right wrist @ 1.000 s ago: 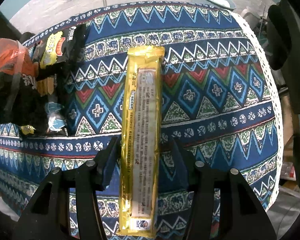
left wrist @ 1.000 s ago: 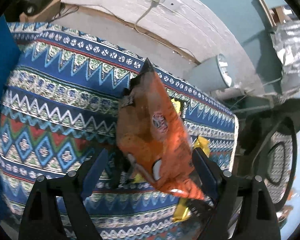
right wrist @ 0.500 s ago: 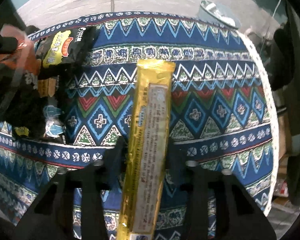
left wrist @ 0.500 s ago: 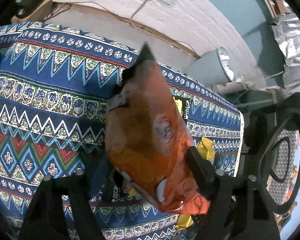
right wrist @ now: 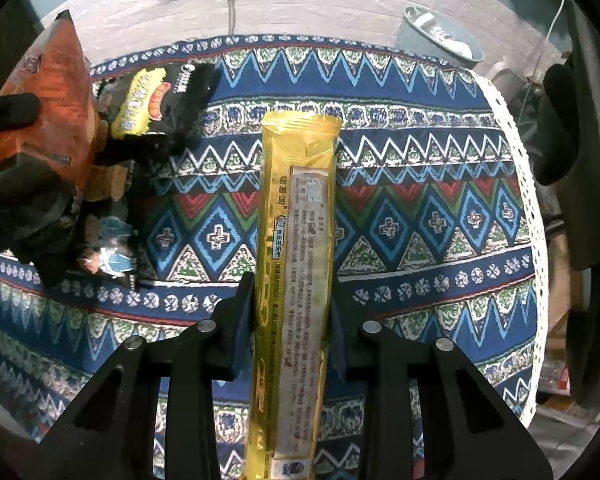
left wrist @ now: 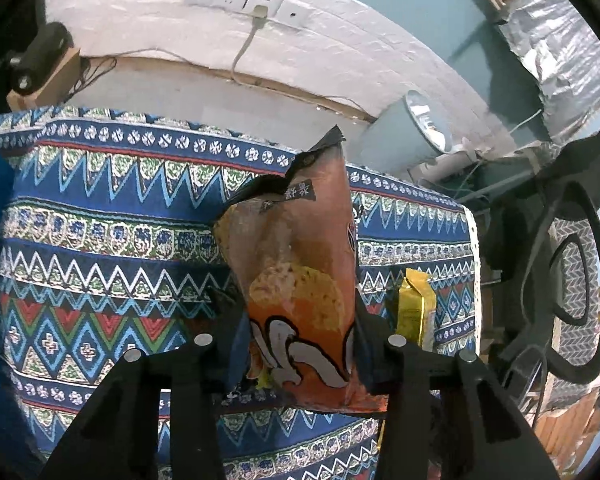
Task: Organize snacks
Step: 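Lift the yellow bar and orange chip bag and carry them over the box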
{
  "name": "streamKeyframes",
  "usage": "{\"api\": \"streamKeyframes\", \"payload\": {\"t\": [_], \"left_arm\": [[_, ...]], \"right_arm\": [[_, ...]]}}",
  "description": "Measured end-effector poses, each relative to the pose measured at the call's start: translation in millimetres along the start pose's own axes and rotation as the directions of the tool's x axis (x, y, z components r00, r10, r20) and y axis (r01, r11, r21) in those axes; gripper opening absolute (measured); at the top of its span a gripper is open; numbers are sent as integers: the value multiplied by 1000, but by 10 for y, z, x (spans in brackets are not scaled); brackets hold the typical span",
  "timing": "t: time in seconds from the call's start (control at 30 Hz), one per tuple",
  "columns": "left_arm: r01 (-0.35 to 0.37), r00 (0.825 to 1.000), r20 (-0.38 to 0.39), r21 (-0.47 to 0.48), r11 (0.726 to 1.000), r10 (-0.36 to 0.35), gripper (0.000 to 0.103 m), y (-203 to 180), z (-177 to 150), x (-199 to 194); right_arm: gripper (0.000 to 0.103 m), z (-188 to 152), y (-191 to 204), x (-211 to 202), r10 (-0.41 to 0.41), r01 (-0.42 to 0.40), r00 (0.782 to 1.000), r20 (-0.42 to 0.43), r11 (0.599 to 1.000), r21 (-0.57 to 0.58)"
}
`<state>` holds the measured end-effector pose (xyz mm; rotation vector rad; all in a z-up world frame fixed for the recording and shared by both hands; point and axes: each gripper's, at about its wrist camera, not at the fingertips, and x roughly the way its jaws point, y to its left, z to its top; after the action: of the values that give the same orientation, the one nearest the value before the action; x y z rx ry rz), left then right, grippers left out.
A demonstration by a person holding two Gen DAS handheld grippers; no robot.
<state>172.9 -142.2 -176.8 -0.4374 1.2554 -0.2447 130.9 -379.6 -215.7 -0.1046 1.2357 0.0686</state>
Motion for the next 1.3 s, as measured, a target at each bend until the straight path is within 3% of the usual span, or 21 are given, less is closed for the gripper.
{"api": "streamKeyframes", "payload": {"t": [0.33, 0.63, 0.97, 1.3], "left_arm": [[-64, 997, 54, 93, 994, 59, 44, -28, -82, -346], [-125, 988, 108, 136, 983, 110, 44, 32, -198, -686], [-223, 964, 198, 230, 947, 179, 44, 10, -376, -1031], [-273, 939, 277, 236, 933, 204, 44, 133, -435, -1462]], "right_arm": [[31, 25, 1, -258, 4, -4, 1000, 27, 1000, 5], [30, 38, 30, -576, 28, -27, 994, 104, 1000, -10], [26, 148, 296, -1001, 40, -27, 977, 207, 997, -66], [26, 270, 595, -1271, 73, -46, 962, 264, 993, -110]]}}
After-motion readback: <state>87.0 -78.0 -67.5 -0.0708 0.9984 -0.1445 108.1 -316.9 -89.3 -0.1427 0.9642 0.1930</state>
